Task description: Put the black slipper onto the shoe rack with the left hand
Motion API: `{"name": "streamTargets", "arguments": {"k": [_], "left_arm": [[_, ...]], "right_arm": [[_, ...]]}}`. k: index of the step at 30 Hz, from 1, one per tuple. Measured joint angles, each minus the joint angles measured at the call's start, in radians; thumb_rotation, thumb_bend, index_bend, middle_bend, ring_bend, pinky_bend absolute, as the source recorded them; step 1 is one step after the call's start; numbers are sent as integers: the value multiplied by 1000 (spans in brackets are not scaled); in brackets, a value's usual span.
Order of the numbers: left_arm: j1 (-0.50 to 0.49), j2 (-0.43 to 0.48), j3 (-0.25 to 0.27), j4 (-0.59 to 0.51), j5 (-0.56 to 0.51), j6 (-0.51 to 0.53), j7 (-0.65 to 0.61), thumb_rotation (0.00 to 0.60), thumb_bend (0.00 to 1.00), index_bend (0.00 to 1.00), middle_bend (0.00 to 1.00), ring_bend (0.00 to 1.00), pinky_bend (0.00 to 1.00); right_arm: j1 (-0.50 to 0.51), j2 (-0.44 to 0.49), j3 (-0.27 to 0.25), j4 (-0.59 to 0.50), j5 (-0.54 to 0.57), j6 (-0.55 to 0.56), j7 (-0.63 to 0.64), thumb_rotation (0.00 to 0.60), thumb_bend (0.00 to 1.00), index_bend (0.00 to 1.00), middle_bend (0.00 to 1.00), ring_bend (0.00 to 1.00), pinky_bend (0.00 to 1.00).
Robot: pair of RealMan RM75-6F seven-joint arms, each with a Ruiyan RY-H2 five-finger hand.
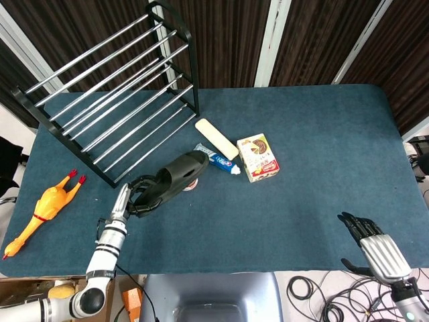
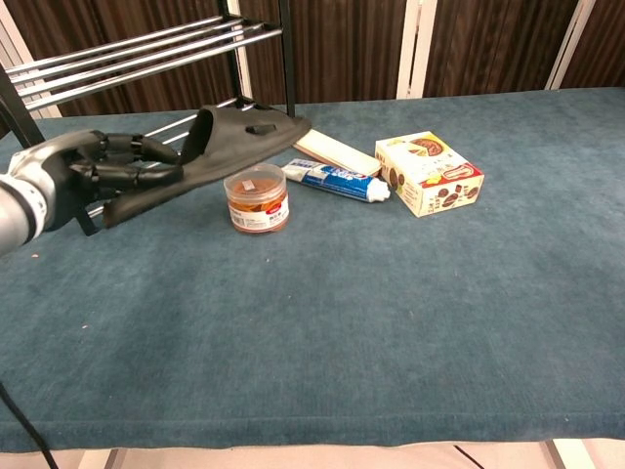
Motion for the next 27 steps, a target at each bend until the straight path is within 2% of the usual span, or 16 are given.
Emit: {"name": "streamTargets", "arguments": {"k": [4, 9, 17, 27], "left_arm": [[-35, -35, -65, 60, -51, 18, 19, 600, 349, 445, 640, 722, 885], [-56, -60, -87, 113, -75, 39, 49, 600, 351, 445, 635, 712, 874], [-111, -113, -140, 199, -208, 0, 84, 600, 351, 427, 597, 675, 833], [-174, -178, -217, 362, -223, -19, 56, 600, 350, 407, 574, 654, 819]], "right_arm": [[-1, 3, 0, 1, -2, 4, 6, 600, 158, 0, 64, 107, 149], [0, 2, -1, 1, -3, 2, 4, 600, 158, 0, 66, 107, 149], [0, 4, -2, 0, -3, 2, 9, 600, 158, 0, 68, 107, 149], [-5, 15, -4, 5, -13, 22, 39, 600, 158, 0, 74, 107, 151]]}}
